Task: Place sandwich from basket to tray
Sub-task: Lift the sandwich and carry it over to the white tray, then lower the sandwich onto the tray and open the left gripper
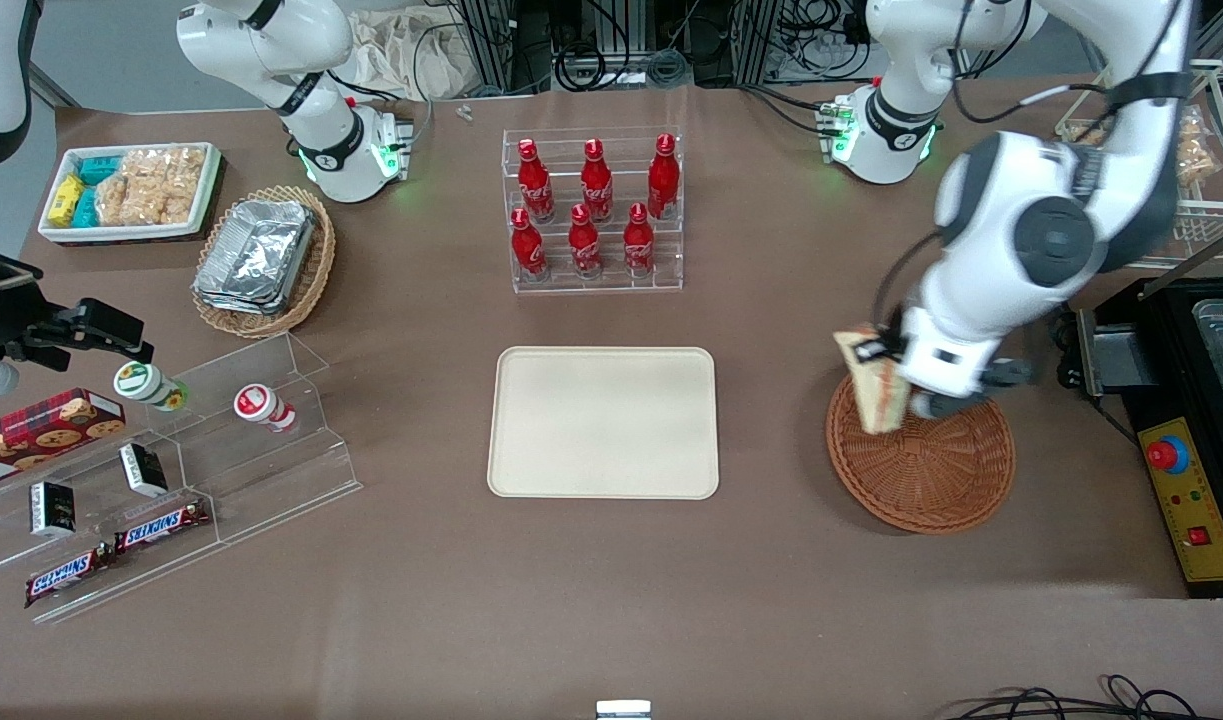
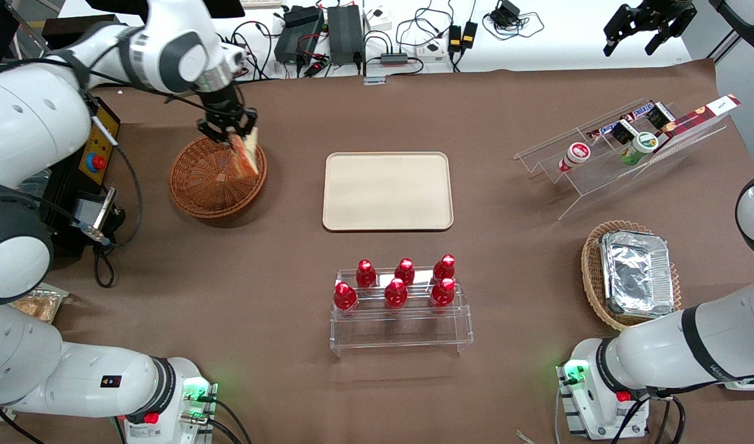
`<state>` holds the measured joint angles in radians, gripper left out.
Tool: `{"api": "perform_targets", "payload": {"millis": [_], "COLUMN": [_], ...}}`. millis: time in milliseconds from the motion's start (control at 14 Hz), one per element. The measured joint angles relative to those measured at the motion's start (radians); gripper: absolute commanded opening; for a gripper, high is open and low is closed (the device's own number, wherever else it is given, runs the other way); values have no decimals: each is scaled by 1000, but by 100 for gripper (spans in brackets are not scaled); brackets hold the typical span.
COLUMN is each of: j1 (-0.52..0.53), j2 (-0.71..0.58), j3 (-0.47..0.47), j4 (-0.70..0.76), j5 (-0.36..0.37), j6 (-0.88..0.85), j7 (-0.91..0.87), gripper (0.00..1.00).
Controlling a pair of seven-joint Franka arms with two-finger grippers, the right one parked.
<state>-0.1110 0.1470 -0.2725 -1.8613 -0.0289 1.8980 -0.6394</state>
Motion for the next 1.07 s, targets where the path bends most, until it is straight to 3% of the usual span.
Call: {"api": "perform_targets", "payload": {"millis": [214,429,857,929,1000,1071], "j1": [-8,-61,-117,-119,-122,-124], "j2": [58,171,405,434,458,473], "j3": [-134,-165,-165,-165,-165,-165], "j4": [-6,-20,27,58,84,99], "j5": [0,23,244,278,303,318], "j6": [95,236,434,434,434,434], "j7": [20,34,-157,-196,-222,-233], "gripper": [0,0,1,30,73,100]}}
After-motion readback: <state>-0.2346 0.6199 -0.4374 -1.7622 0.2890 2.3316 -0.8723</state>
